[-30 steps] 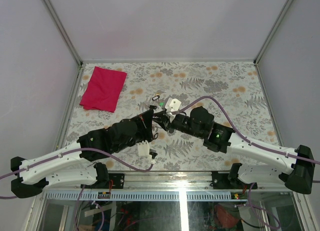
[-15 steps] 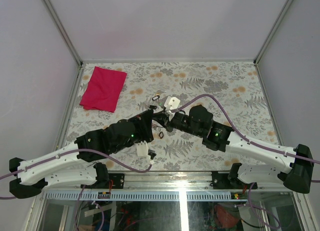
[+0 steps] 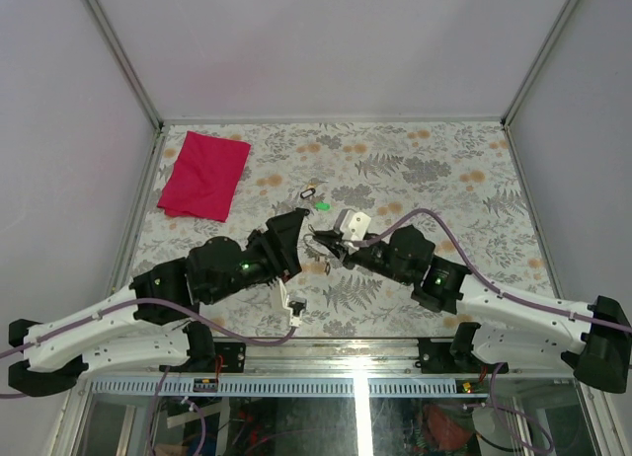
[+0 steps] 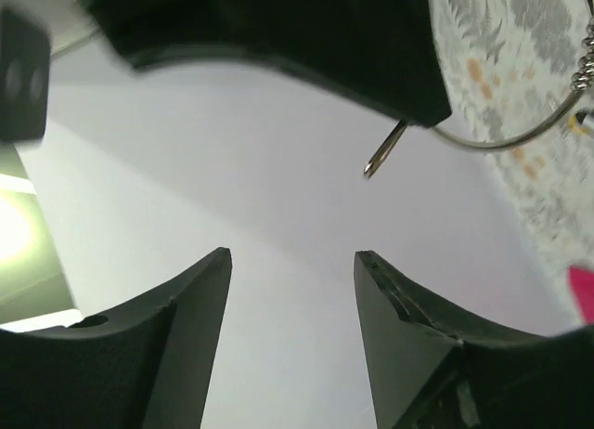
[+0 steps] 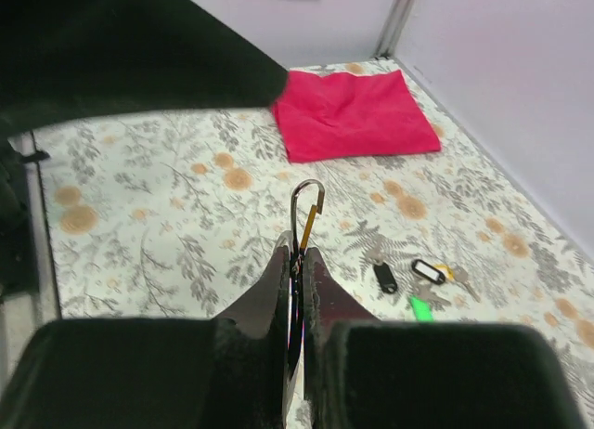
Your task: Put the keys on the keyring
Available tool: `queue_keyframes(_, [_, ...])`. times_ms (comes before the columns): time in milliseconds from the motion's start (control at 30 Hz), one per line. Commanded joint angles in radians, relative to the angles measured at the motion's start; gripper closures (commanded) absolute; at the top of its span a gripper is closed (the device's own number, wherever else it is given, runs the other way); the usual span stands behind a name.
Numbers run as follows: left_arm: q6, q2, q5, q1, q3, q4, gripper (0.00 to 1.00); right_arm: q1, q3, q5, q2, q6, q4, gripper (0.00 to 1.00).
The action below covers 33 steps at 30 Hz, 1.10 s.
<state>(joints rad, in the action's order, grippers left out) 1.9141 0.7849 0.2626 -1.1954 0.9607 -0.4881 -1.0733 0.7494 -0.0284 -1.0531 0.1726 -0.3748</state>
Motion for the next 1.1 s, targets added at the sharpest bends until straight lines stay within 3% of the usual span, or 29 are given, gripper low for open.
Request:
queue_keyframes(0, [-0.255,-0.045,-0.063,-0.005,-0.031,0.095,0.4,0.003,-0.069,0.076,0.097,0.118,-0.161,1.0])
queue_keyframes(167, [-0.542,-0.031,-0.066,-0.006,-0.016,0.097,0.32,0.003,-0.126,0.118,0.177,0.194,-0.155,1.0])
queue_keyframes(400, [-0.928,0.039,-0.018,-0.005,0.022,0.128,0.2,0.003,-0.143,0.183,0.307,0.287,-0.015,1.0])
queue_keyframes(533, [-1.184,0.066,0.014,-0.005,0.035,0.204,0.0,0.003,-0.171,0.198,0.374,0.374,0.03,1.0])
queue_keyframes(700, [-1.59,0.135,0.021,-0.005,0.104,0.215,0.0,0.003,-0.171,0.215,0.425,0.501,0.114,1.0])
queue_keyframes(833, [-1.85,0.266,0.054,-0.004,0.192,0.114,0.0,0.003,-0.167,0.244,0.448,0.548,0.169,1.0])
queue_keyframes(933, [-1.974,0.348,0.057,0.012,0.251,0.03,0.0,0.002,-0.164,0.25,0.467,0.549,0.202,1.0])
queue_keyframes(1067, [-2.089,0.385,-0.104,0.131,0.258,0.001,0.0,0.003,-0.163,0.256,0.491,0.53,0.24,1.0])
